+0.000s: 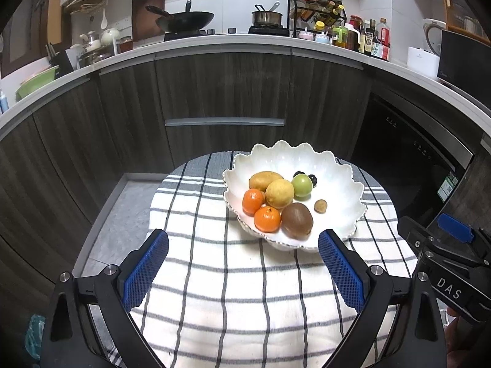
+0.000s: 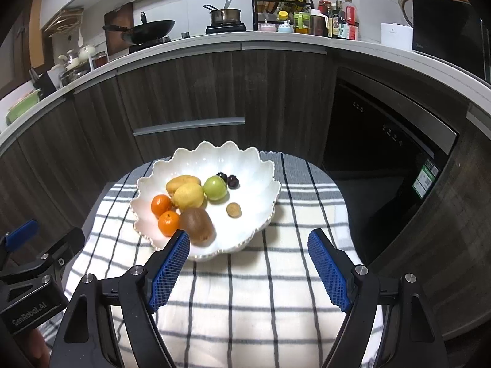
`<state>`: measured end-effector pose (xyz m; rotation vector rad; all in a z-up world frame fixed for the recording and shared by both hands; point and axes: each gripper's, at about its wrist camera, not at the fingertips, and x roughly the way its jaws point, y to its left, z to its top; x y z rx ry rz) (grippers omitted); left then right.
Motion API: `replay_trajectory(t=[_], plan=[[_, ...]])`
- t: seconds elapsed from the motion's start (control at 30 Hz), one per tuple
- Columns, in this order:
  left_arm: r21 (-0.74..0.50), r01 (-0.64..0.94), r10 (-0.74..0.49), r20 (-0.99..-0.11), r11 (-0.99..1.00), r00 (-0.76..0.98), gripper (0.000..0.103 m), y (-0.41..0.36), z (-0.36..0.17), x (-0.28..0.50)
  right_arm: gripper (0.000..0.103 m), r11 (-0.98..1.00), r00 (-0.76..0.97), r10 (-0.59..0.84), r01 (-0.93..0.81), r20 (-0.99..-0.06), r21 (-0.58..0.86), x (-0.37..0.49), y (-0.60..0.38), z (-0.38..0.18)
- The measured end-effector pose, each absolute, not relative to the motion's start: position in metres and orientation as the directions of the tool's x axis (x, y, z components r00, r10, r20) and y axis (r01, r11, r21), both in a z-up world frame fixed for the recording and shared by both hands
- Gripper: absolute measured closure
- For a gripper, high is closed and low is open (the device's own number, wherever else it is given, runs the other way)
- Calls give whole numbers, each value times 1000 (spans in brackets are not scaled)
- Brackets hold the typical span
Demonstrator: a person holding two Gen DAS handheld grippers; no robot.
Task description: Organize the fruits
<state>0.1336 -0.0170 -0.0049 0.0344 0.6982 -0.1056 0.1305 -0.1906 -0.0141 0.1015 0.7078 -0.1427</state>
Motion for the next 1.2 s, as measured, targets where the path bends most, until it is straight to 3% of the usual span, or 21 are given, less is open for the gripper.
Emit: replay_trajectory(t=[1.2], plan=[[43,75,-38,-562,996,826,4,-5,-10,37,23,982,798,-138,188,-586,25,33,-181,-28]])
